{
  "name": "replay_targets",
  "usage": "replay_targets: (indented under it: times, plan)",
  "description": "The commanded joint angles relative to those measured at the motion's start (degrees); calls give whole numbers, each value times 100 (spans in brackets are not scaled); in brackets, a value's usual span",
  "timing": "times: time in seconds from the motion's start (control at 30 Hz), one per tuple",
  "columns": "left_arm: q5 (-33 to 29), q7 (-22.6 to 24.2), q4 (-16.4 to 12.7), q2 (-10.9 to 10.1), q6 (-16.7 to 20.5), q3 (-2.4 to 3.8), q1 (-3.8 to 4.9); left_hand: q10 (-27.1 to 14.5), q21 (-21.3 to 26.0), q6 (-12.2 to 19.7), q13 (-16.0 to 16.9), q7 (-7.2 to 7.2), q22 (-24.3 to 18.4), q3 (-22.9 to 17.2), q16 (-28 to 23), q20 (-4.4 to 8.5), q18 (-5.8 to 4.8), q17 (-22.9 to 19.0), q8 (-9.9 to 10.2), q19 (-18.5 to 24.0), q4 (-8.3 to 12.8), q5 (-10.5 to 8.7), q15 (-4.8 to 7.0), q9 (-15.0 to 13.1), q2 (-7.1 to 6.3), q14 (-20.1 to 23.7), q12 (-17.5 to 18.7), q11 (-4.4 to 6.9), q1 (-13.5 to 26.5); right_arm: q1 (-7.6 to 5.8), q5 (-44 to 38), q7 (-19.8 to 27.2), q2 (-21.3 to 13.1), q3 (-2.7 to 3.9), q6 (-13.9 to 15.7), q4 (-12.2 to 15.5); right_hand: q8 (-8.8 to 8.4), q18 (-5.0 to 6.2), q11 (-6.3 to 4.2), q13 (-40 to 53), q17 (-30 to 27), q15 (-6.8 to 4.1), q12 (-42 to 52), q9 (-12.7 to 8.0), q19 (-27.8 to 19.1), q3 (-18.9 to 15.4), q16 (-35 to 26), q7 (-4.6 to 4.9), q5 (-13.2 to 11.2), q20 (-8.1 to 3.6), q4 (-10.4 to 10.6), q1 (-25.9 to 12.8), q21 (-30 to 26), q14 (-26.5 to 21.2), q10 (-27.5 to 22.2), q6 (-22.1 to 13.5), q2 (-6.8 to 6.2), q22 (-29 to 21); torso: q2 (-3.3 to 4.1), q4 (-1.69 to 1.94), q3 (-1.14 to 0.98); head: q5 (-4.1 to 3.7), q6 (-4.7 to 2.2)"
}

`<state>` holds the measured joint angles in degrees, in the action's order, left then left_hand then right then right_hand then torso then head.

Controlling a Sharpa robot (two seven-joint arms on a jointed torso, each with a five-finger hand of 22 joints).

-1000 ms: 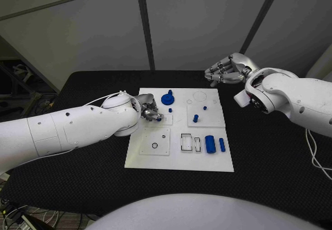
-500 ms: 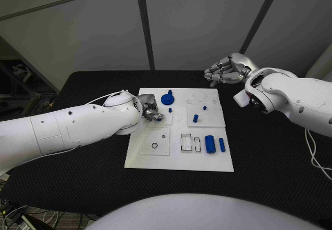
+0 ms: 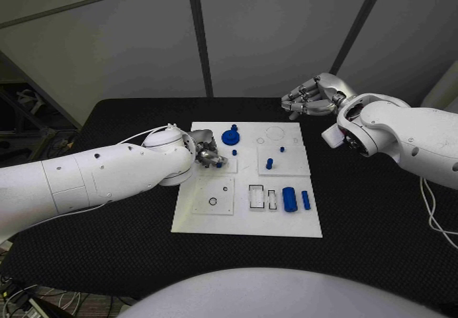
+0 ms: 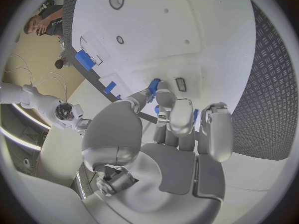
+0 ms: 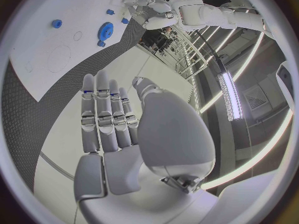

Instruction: Assemble the parts on the task board

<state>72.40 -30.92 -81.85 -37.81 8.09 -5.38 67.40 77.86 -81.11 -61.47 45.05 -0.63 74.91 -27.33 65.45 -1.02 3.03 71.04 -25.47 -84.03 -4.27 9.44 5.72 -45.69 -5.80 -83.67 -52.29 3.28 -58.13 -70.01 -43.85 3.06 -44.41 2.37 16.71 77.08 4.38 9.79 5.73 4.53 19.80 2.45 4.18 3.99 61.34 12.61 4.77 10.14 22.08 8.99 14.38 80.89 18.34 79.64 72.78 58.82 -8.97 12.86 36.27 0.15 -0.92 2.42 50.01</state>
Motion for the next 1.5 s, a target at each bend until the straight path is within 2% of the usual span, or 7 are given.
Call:
replay_targets:
  times: [0.03, 0.3, 0.47, 0.6, 1.03, 1.3, 1.5]
  plan:
    - [51, -14, 4, 6, -60, -2, 4, -35, 16, -57, 9, -2, 1102, 82, 29, 25, -87, 7, 41, -166, -39, -29, 2, -13, -2, -189, -40, -23, 74, -11, -6, 49, 1, 2, -16, 6, -22, 65, 31, 9, 9, 12, -22, -6, 41, -29, -25, 17, 32, 17, -1, -51, -39, 12, -7, -4, 16, -8, 1, 2, 3, -1, -1]
    - [68, -12, -36, -36, -69, 4, 5, -42, 18, -84, 21, -5, 1112, 428, 28, 22, -89, 8, 69, -172, -198, -25, -1, -40, -48, -190, -69, -27, 205, -11, -6, 51, -4, 2, -17, 2, -28, 64, 38, 8, 7, 19, -28, -8, 38, -38, -38, 22, 32, 22, 3, -64, -52, 2, -22, -17, 11, -16, -1, 2, 5, -8, -1]
    - [92, -13, -59, -64, -47, 64, 5, -40, 23, -101, 38, -9, 1115, 616, 27, 22, -88, 9, 85, -174, -309, -20, -2, -53, -47, -190, -95, -30, 286, -11, -6, 51, 1, 2, -17, -4, -32, 63, 40, 7, 6, 22, -32, -9, 35, -39, -44, 26, 33, 24, 2, -63, -59, -5, -31, -24, 10, -20, -5, 2, -1, -3, -1]
    - [110, -15, -75, -79, -21, 150, 4, -42, 24, -110, 42, -11, 1120, 749, 27, 21, -89, 10, 99, -177, -401, -17, -4, -62, -20, -190, -106, -33, 341, -11, -6, 52, 4, 2, -17, -9, -35, 62, 44, 6, 4, 26, -36, -10, 31, -40, -53, 29, 34, 27, 0, -62, -68, -14, -42, -32, 11, -26, -3, 3, 1, -8, -1]
    - [212, -22, -180, -123, -120, 566, 27, -65, 41, -112, 41, -15, 1127, 1189, 22, 18, -87, 10, 138, -179, -681, -17, -7, -97, -4, -190, -125, -37, 484, -11, -6, 42, -9, 2, -13, -28, -42, 60, 56, 3, 0, 37, -42, -11, 20, -46, -71, 39, 34, 35, 1, -69, -90, -35, -68, -51, 11, -38, 8, -3, -2, -17, -1]
    - [267, -57, -130, -219, -602, 692, 205, -224, 257, 6, -161, -65, 1051, 1388, 3, -1, -42, -1, 221, -84, -696, -7, -37, -103, 88, -183, 55, -77, 276, -11, -6, 36, -13, 2, -15, -35, -42, 60, 56, 3, 0, 37, -42, -11, 20, -46, -71, 39, 34, 35, 1, -69, -90, -35, -68, -51, 11, -38, -2, 5, -3, -23, -1]
    - [182, -44, 319, -146, -1054, 722, 477, -757, 741, 479, -824, -329, 878, 1560, -206, -128, 48, -146, 753, 141, -631, 3, -201, 252, 166, -93, 652, -288, -110, -11, -6, 33, 0, 2, -20, -44, -42, 60, 56, 3, 0, 37, -42, -11, 20, -46, -71, 39, 34, 35, 1, -69, -90, -35, -68, -51, 11, -38, -1, -4, 3, -7, -2]
